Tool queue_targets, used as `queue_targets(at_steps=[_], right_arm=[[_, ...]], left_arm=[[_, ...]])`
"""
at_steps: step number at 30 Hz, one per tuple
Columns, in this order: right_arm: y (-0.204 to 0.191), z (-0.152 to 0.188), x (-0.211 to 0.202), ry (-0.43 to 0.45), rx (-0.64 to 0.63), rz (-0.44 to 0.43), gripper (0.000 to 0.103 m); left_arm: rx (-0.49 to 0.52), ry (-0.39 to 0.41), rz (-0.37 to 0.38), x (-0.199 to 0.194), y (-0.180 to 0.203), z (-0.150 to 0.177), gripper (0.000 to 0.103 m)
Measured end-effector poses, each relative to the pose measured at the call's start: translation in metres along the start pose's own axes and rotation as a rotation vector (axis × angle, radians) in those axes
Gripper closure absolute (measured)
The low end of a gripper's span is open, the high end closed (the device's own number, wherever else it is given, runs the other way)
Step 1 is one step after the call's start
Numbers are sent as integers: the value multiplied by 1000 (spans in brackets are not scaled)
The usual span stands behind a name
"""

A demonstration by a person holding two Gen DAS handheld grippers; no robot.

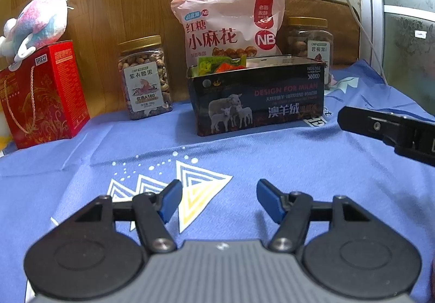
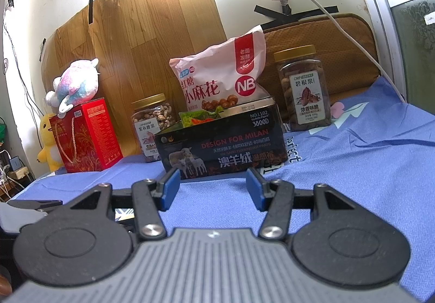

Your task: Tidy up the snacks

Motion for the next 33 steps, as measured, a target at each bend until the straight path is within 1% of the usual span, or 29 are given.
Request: queue_targets(at_steps=[3,7,21,24,30,32,33], right_arm=[[0,-1,0,1,1,0,46],[1,-3,-2,5,4,3,46],[1,-3,-2,10,5,4,46],[1,-4,-2,10,5,3,46],[1,-3,-2,10,5,2,46],[1,-3,-3,12,6,6,46],[0,-3,-4,13,6,9,45]], left_arm=[[2,19,4,-3,0,-2,28],[15,39,7,-5,3,-3,28],[12,49,3,-7,2,-3,27],[6,52,4,-8,1,-4,17],[4,59,-9,-8,0,-4,17],[-3,52,-14,-7,-2,-4,15],[-7,49,-18,-7,-3,-4,12]])
Point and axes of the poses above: each gripper's, at about its wrist camera, not at the fingertips, and x roughly the way its jaws point, y to its right, z to its underside, the point moved 9 cm from there along x, roughly the way its jaws point, and after that the axes turned 2 degrees about -z, right-handed, at the moved point
